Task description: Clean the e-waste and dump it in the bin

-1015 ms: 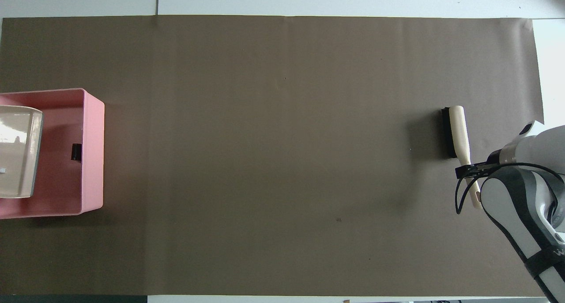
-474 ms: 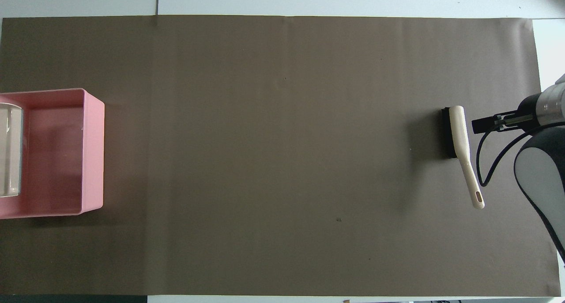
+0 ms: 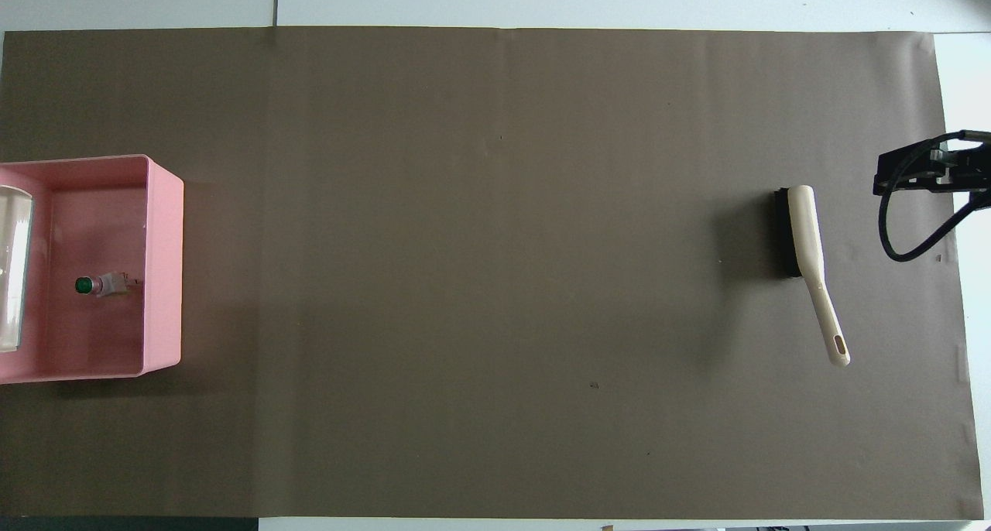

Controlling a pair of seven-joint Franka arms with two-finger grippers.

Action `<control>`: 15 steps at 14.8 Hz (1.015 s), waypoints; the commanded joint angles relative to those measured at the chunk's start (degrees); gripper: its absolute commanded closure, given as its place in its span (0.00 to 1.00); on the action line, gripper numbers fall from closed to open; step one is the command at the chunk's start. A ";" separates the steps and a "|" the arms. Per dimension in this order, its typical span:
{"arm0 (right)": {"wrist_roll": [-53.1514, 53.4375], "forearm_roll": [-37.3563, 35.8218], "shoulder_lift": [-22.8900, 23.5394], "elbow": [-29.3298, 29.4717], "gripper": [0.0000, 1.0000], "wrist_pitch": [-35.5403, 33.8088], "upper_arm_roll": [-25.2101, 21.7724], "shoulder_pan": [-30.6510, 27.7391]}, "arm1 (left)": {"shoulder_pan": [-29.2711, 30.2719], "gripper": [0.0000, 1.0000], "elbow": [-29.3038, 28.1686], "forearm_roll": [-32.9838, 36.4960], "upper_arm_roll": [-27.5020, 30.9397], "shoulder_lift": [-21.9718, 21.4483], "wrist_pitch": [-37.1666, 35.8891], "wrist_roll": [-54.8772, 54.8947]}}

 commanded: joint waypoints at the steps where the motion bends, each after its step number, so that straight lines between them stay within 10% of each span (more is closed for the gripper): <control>1: 1.25 0.20 1.36 4.01 0.00 -4.84 0.13 -1.10 | -0.31 1.00 0.41 0.79 0.02 -4.41 -1.12 7.64; 5: 0.99 0.72 0.74 2.68 0.00 -4.93 -7.60 5.75 | -1.35 1.00 0.59 -5.25 -0.42 -7.41 -2.86 9.78; 15: -2.08 0.98 -0.49 0.57 0.00 -4.92 -7.25 5.76 | -18.65 1.00 -5.11 -32.85 -0.69 -8.55 -7.71 4.45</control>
